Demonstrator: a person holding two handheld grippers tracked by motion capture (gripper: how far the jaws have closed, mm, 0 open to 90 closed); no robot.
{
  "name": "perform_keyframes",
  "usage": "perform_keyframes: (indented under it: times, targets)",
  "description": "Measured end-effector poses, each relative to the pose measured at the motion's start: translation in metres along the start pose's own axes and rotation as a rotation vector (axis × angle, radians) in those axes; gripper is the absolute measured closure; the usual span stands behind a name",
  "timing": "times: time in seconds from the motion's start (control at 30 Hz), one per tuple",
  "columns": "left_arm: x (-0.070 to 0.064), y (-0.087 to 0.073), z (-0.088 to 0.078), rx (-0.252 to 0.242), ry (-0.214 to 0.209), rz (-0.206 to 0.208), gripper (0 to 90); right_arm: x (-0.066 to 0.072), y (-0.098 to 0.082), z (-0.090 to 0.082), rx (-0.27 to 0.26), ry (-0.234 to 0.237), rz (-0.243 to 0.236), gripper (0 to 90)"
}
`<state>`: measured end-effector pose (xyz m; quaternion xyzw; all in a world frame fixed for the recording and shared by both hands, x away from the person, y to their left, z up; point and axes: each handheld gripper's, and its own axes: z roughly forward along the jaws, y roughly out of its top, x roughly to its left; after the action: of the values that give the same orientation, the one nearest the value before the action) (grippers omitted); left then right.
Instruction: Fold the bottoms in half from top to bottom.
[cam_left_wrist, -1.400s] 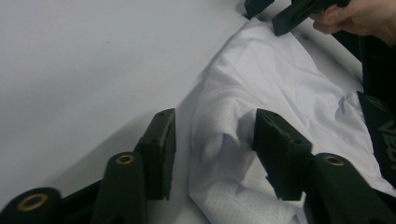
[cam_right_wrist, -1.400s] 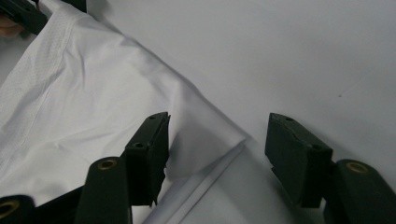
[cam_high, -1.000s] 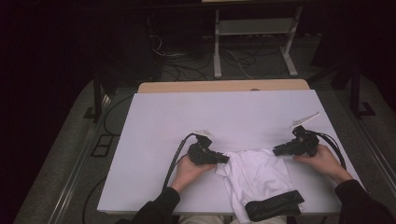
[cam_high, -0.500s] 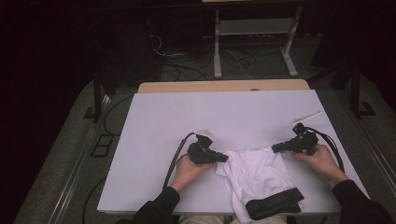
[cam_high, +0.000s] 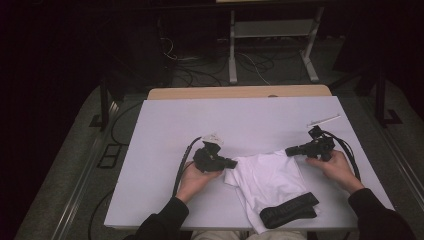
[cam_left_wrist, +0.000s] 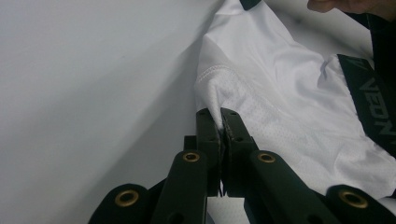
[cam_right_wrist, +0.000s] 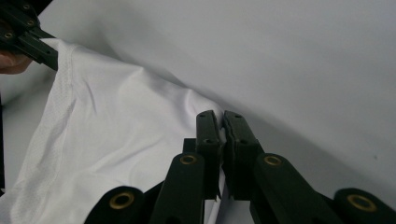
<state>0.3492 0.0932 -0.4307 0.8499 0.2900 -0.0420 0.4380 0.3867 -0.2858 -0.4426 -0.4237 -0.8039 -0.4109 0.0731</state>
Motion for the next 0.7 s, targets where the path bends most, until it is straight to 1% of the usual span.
perform_keyframes:
  times: [0.13, 0.2, 0.27, 0.33, 0.37, 0.43, 0.47, 0.6, 0.7]
  targets:
    - [0.004, 0.000, -0.008, -0.007, 0.008, -0.007, 86.8, 0.004, 0.007, 0.002, -0.026, 0.003, -0.007, 83.7]
    - [0.004, 0.000, -0.011, -0.008, 0.011, -0.004, 86.8, 0.006, 0.011, 0.003, -0.035, 0.002, -0.009, 83.7]
    - [0.005, 0.001, -0.014, -0.005, 0.014, 0.002, 86.8, 0.008, 0.014, 0.004, -0.042, 0.000, -0.012, 83.7]
    - [0.006, 0.003, -0.018, 0.007, 0.031, 0.024, 86.8, 0.009, 0.018, 0.007, -0.045, -0.005, -0.013, 83.7]
    - [0.007, 0.004, -0.020, 0.008, 0.030, 0.028, 86.8, 0.010, 0.019, 0.009, -0.051, -0.004, -0.011, 83.7]
    - [0.010, 0.005, -0.023, 0.010, 0.035, 0.030, 86.8, 0.010, 0.023, 0.014, -0.046, -0.008, -0.003, 83.7]
    - [0.011, 0.006, -0.025, 0.008, 0.036, 0.029, 86.8, 0.010, 0.024, 0.016, -0.047, -0.010, -0.002, 83.7]
    - [0.020, 0.008, -0.029, 0.028, 0.044, 0.038, 86.8, 0.012, 0.032, 0.023, -0.056, -0.006, 0.008, 83.7]
    - [0.030, 0.011, -0.032, 0.030, 0.043, 0.047, 86.8, 0.013, 0.036, 0.027, -0.064, -0.007, 0.016, 83.7]
